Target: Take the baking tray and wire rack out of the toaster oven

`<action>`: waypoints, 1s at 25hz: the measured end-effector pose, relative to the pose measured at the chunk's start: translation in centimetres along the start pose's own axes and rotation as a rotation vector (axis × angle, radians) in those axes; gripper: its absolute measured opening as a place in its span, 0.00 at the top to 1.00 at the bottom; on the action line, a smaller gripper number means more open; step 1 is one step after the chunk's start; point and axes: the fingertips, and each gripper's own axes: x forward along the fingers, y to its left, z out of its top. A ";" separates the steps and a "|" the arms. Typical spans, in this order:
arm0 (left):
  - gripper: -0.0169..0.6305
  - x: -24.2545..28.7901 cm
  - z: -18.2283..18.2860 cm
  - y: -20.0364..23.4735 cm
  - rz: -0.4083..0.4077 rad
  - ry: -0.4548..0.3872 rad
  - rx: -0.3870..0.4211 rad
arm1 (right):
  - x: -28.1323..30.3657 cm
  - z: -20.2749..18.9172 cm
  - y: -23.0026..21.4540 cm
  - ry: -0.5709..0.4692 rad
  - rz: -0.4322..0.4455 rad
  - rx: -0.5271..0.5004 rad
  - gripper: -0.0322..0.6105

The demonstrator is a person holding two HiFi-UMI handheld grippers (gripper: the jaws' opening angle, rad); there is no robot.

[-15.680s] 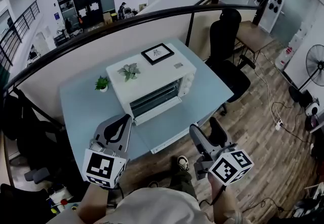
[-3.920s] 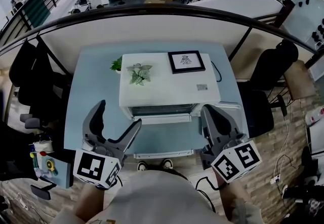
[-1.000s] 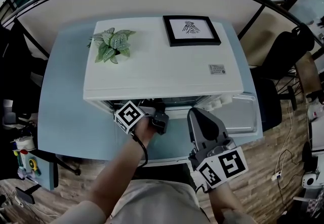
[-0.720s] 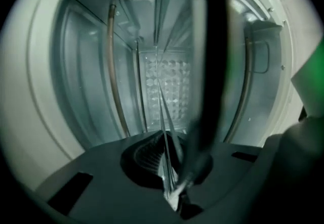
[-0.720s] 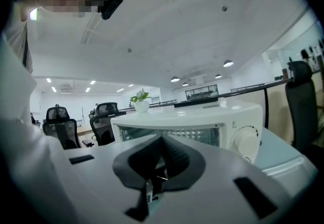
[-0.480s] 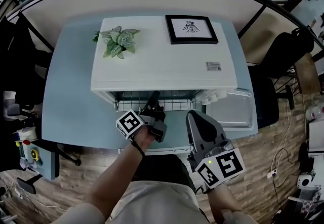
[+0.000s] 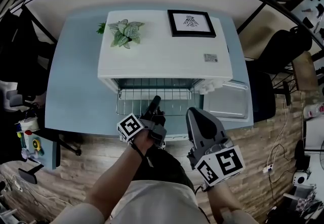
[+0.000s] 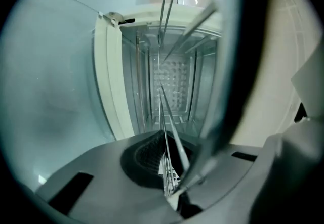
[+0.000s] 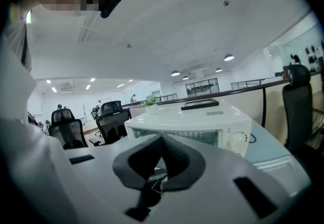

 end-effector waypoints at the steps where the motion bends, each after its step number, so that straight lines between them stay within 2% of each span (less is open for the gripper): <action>1: 0.97 -0.4 -0.3 -0.1 0.001 0.002 -0.005 | -0.3 0.2 0.2 0.002 -0.001 -0.001 0.95; 7: 0.97 -3.1 -1.8 -0.8 0.031 0.029 -0.042 | -2.1 1.7 1.4 0.000 -0.008 -0.009 0.95; 17: 0.96 -6.2 -3.1 -2.8 0.117 0.056 0.000 | -3.6 4.0 3.2 -0.034 0.010 -0.025 0.95; 22: 0.97 -8.4 -5.0 -5.5 0.067 0.067 -0.015 | -4.3 4.6 3.9 -0.037 0.017 -0.031 0.95; 25: 0.97 -9.3 -4.7 -6.7 0.041 0.083 -0.002 | -4.4 4.9 4.4 -0.040 0.033 -0.033 0.95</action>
